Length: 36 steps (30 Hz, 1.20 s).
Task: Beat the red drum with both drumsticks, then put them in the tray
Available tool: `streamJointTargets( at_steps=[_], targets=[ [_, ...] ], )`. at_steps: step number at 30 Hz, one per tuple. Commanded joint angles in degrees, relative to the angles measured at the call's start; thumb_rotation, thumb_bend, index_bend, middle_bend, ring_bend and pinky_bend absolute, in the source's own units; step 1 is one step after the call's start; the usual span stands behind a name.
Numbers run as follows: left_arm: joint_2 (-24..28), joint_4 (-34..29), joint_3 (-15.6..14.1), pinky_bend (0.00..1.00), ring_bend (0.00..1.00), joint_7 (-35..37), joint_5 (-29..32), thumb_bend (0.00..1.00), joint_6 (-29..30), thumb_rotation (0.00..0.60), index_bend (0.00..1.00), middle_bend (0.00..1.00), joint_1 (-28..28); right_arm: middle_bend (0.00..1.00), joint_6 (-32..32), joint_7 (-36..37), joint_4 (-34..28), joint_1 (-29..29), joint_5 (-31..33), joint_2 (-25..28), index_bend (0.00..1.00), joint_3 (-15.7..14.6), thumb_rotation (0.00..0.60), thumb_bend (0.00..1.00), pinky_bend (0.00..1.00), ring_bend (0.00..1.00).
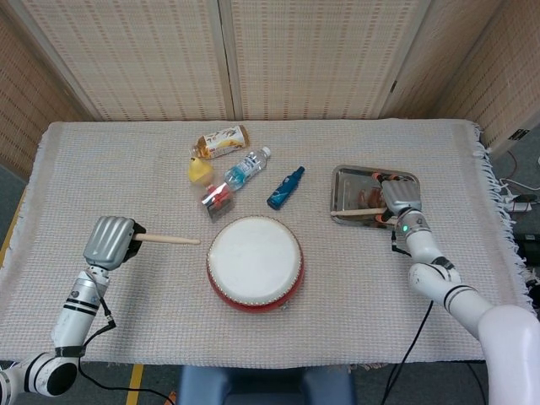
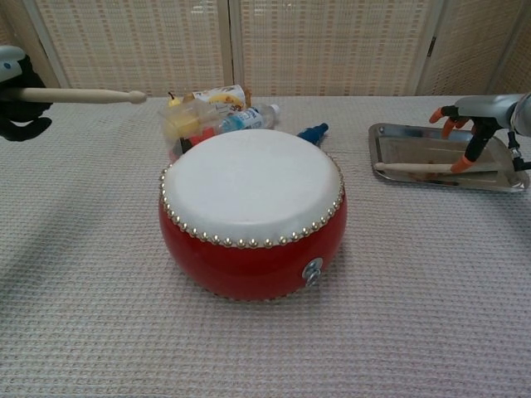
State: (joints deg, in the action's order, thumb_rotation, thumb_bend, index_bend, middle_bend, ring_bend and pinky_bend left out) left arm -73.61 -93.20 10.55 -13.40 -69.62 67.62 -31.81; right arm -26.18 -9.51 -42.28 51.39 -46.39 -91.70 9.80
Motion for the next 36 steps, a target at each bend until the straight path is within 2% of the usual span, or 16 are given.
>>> streamJointTargets(
  at_steps=[1, 6, 11, 16, 22, 29, 36],
  targets=[
    [0.1, 0.0, 0.1, 1.0, 1.0, 0.1, -0.1, 0.84, 0.1, 0.6, 1.0, 1.0, 0.0, 0.15, -1.3, 0.6, -2.5, -0.2, -0.8, 1.3, 0.06, 0.9, 0.6, 0.18, 0.19, 0.02],
    [0.6, -0.2, 0.6, 1.0, 1.0, 0.4, -0.6, 0.84, 0.5, 0.6, 1.0, 1.0, 0.0, 0.15, -5.4, 2.8, -13.0, -1.4, -5.1, 7.6, 0.06, 2.4, 0.6, 0.18, 0.19, 0.02],
    [0.9, -1.0, 0.7, 1.0, 1.0, 0.2, -1.4, 0.84, 0.8, 0.6, 1.0, 1.0, -0.1, 0.15, -10.2, 4.5, -29.4, -4.0, -9.9, 17.5, 0.08, 3.4, 0.6, 0.18, 0.19, 0.03],
    [0.2, -2.1, 0.8, 1.0, 1.0, -1.9, -2.9, 0.84, 1.2, 0.6, 1.0, 1.0, -1.0, 0.15, -13.8, 6.1, -46.0, -6.6, -11.2, 27.2, 0.12, 4.9, 0.6, 0.18, 0.19, 0.05],
    [-1.3, -3.1, 1.1, 1.0, 1.0, -5.6, -3.4, 0.84, 0.8, 0.6, 1.0, 1.0, -2.6, 0.15, -16.6, 7.6, -60.1, -8.2, -12.5, 35.5, 0.16, 7.1, 0.6, 0.18, 0.19, 0.06],
    [-3.3, -5.2, 1.6, 1.0, 1.0, -11.2, -3.0, 0.84, 0.2, 0.6, 1.0, 1.0, -4.8, 0.15, -19.0, 5.9, -69.1, -7.6, -10.6, 38.7, 0.19, 8.0, 0.6, 0.18, 0.19, 0.06],
    [-5.9, -7.3, 1.7, 1.0, 1.0, -19.0, 0.3, 0.84, -0.9, 0.6, 1.0, 1.0, -7.1, 0.15, -22.5, 1.3, -72.9, -4.8, -4.9, 34.4, 0.29, 7.3, 0.6, 0.18, 0.19, 0.06]
  ],
)
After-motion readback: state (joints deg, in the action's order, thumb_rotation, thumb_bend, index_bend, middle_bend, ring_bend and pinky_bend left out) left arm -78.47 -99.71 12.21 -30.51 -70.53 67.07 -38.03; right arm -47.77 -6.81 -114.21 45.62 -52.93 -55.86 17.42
